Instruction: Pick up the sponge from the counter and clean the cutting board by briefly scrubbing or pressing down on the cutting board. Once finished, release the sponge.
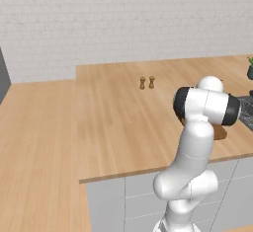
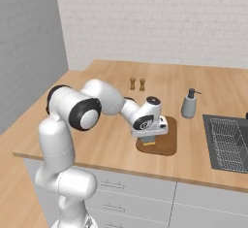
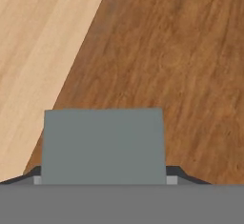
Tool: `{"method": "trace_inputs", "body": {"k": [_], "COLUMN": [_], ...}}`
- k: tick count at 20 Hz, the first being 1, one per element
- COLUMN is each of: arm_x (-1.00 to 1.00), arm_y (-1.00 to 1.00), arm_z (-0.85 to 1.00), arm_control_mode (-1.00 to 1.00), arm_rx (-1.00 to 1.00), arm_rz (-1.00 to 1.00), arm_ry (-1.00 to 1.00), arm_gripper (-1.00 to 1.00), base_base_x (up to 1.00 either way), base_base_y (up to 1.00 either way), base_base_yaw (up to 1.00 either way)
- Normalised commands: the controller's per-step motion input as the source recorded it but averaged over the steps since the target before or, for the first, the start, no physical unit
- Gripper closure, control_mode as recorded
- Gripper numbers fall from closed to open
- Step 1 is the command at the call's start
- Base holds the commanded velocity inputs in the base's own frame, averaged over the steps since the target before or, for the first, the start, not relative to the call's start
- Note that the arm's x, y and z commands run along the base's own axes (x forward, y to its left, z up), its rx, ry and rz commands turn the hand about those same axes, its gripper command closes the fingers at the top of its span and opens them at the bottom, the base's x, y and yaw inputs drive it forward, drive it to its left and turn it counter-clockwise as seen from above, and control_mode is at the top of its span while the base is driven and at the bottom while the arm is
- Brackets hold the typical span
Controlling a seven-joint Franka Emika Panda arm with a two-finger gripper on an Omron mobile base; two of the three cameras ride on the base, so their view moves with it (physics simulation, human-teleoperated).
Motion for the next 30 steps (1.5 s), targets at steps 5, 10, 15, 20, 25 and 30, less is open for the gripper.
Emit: {"method": "trace_inputs", "body": {"k": [5,10,15,20,25,30], "arm_x": [0.16,0.20,0.42,0.42,0.18,0.12], "arm_y": [0.01,0.04,0.10,0.14,0.01,0.16], "arm_z": [-0.76,-0.37,0.03,-0.21,-0.85,-0.79], "arm_control_mode": [-1.00,-1.00,-1.00,-1.00,-1.00,-1.00], "arm_rx": [0.00,0.00,0.00,-0.01,0.00,0.00], "arm_rz": [0.00,0.00,-0.01,0.00,0.00,0.00], "arm_ry": [-0.14,-0.06,0.12,0.00,-0.04,0.00], "arm_gripper": [1.00,1.00,1.00,1.00,1.00,1.00], "base_base_x": [0.00,0.00,0.00,0.00,0.00,0.00], "base_base_y": [0.00,0.00,0.00,0.00,0.00,0.00], "base_base_yaw": [0.00,0.00,0.00,0.00,0.00,0.00]}}
